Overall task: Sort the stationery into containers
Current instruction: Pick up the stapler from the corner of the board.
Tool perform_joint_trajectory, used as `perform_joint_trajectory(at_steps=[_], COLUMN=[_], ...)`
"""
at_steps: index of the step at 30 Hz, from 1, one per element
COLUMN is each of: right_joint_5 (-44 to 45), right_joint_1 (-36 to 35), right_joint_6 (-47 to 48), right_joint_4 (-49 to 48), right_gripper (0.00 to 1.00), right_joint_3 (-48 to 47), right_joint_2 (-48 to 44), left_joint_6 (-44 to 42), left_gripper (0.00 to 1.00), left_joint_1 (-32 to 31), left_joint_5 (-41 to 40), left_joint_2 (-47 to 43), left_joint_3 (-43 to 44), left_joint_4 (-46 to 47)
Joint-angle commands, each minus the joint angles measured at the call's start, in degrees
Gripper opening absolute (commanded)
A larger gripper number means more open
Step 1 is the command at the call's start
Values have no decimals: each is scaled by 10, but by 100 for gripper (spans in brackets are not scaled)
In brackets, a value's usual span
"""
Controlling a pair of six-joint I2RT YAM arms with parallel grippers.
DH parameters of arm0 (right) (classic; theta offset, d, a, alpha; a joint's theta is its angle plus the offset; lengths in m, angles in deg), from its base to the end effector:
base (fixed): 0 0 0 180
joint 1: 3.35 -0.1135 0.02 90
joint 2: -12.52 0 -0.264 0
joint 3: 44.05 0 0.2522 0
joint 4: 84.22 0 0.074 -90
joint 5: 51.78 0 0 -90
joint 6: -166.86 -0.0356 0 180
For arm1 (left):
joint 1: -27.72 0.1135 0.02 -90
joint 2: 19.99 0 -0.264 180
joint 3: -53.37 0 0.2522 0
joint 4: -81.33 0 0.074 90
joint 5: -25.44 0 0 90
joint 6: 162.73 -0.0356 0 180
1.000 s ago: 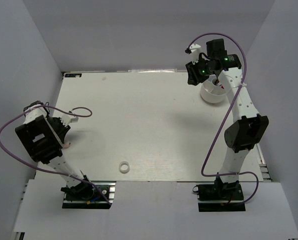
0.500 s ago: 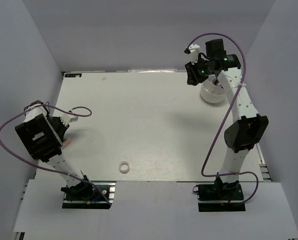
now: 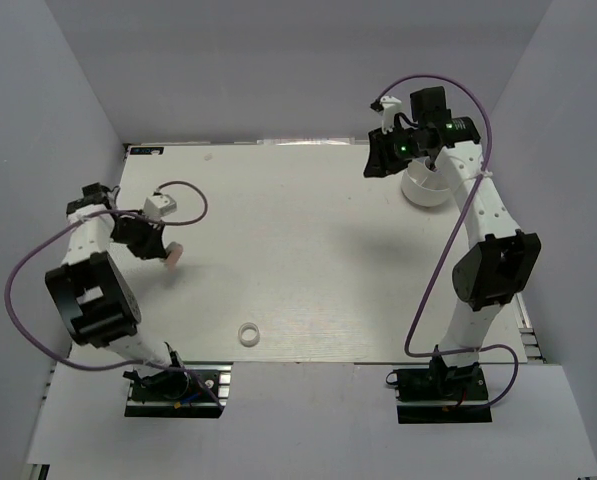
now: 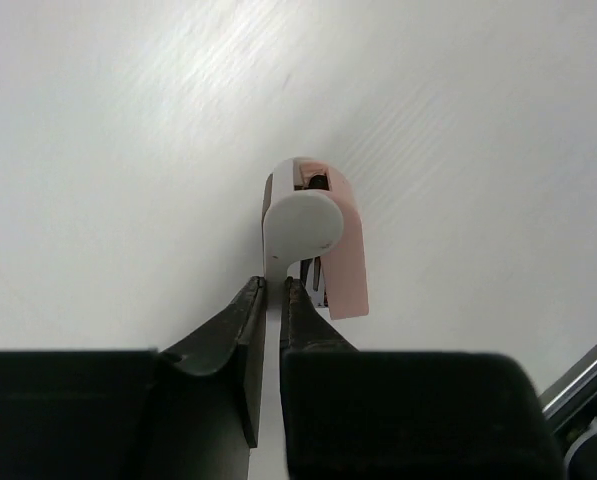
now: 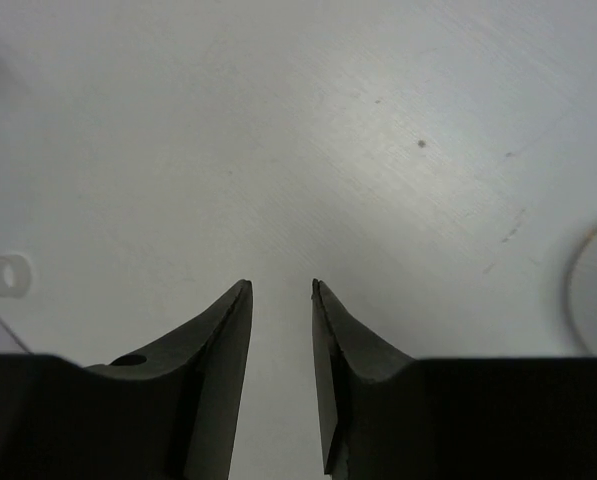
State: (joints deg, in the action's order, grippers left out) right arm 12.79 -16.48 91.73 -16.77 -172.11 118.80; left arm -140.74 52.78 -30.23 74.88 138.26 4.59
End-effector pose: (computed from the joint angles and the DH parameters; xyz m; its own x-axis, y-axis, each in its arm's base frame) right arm 0.3884 0.1063 0.3846 -0.5457 -0.3653 -0.7542 -0.6595 0.7425 0.1176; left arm 0.2773 0.1075 0.2296 -0.6359 0.5480 -0.5435 0.7186 0.6773 -0.1578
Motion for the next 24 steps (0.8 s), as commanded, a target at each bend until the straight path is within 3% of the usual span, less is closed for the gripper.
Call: perform_joint_trajectory(at_steps=[1,5,9,12,18,24], right_joint_5=[-66,-81,-124,-150,-135,-72], right_joint_1=[2,16,24,20,12,-38], right_joint_6=[-103,-195,-303,-367,-455,-426], right_joint_4=[-35,-82,-160,-213,-319,-333], right_gripper=[37,38,36,33,42,58], right_joint_3=[44,91,121,151,272,258], right_joint_2=[-64,-102,-135,-152,-189,-179], left_joint_6=[144,313,628,783,872,872], left_gripper=[0,0,0,0,0,0], left_joint_1=[-91,-184,-275,-334,-432,-498], left_joint_5=[104,122,118,70,-67,-171], left_joint_2=[-107,-133,-129,-109,-79,-60], left_joint_3=[-20,2,30,53,102,115], left_joint_4=[68,169,386,491,520,496])
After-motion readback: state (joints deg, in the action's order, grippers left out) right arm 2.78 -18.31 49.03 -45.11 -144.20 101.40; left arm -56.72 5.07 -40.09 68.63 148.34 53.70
